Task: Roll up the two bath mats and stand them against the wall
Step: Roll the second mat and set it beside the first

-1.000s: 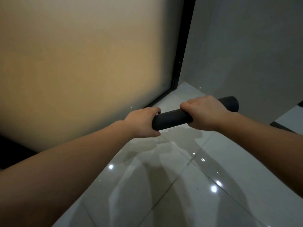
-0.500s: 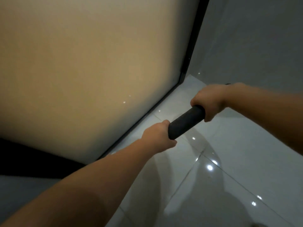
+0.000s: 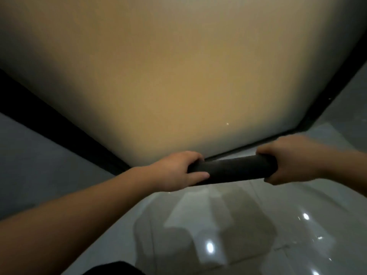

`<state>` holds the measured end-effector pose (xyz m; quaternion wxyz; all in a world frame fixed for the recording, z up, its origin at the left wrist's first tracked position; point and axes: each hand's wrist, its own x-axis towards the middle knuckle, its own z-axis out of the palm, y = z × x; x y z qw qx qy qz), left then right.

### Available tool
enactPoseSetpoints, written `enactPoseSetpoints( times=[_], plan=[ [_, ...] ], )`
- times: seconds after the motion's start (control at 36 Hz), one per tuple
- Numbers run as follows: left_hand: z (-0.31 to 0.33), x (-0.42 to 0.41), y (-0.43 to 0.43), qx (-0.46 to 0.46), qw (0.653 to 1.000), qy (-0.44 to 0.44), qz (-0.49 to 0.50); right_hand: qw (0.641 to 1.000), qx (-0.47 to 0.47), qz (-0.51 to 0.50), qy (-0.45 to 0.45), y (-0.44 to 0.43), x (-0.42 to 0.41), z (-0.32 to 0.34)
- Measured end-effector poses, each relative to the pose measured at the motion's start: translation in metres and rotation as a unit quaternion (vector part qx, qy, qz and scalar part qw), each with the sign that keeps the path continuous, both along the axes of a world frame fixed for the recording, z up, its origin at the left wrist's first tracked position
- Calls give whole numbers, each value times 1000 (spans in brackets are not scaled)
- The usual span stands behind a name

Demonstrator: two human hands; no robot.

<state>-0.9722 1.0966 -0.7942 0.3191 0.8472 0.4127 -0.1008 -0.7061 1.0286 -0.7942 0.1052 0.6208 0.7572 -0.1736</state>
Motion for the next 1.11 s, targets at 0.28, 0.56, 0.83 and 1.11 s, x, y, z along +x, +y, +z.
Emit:
enactPoseSetpoints(
  times=[0.28,0.56,0.83,1.11],
  plan=[
    [87,-82,-70,168,951,49,255,992,7,121,37,20,-21,45],
    [76,-233,-118,200,910,126,341,990,13,140,15,23,-141,35],
    [20,-421,-157,195,903,161,347,987,20,159,33,21,-361,46],
    [-55,-520,-160,40,828,-139,542,986,-9,145,81,24,-570,7]
  ],
)
